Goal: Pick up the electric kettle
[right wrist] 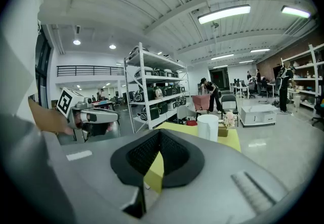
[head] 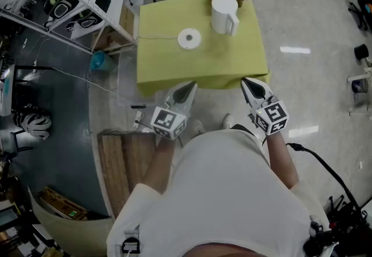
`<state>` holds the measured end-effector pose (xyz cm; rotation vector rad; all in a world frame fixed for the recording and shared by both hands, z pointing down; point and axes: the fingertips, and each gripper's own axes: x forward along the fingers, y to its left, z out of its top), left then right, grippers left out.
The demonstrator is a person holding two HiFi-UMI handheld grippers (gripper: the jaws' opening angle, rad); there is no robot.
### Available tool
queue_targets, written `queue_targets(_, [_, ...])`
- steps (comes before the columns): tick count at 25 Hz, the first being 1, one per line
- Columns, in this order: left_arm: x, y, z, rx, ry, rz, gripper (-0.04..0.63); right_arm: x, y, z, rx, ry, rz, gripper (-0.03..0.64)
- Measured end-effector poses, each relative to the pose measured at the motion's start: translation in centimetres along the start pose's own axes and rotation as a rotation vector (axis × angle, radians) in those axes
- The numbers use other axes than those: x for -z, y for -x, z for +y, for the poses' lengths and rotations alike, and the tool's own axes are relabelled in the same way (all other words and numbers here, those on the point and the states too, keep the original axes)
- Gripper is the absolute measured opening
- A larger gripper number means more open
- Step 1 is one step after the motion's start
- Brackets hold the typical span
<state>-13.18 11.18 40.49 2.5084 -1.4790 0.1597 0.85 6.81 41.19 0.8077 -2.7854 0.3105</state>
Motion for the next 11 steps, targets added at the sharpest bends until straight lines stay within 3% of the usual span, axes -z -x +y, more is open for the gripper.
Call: queue_targets(11, [0.22,-0.41,0.22,0.015,0.004,0.004,0.002,0.13,-0.37,0.02,0.002,-0.002,0.003,0.003])
